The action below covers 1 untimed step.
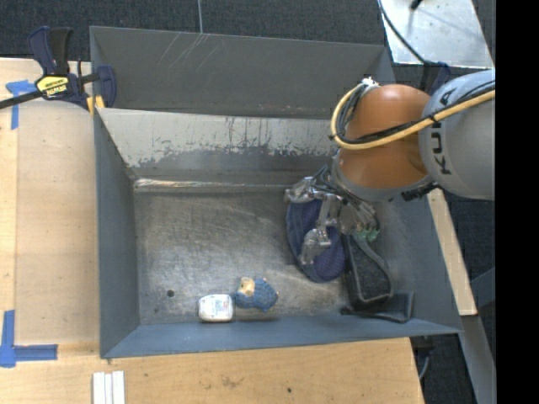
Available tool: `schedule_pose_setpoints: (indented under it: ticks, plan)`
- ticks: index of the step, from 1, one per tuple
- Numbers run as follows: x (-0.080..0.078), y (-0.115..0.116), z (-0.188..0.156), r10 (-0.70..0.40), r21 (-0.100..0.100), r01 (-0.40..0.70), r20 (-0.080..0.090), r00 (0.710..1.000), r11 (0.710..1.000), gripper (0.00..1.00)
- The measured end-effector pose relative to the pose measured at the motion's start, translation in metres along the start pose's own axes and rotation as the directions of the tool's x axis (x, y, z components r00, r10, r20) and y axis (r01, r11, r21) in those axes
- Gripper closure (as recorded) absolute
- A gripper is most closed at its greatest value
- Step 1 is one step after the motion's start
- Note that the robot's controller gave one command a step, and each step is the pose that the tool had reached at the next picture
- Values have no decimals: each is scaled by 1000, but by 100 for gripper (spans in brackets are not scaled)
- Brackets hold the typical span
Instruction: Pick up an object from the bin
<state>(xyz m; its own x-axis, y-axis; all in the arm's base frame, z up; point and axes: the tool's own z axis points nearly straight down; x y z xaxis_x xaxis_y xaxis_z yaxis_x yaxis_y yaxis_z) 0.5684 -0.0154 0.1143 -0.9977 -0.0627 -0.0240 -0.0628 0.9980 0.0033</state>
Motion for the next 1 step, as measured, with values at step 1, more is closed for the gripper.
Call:
schedule_pose_setpoints:
  ticks: [1]
  plan:
    - [-39,-33,30,-192,-26,192,-17,981,981,0]
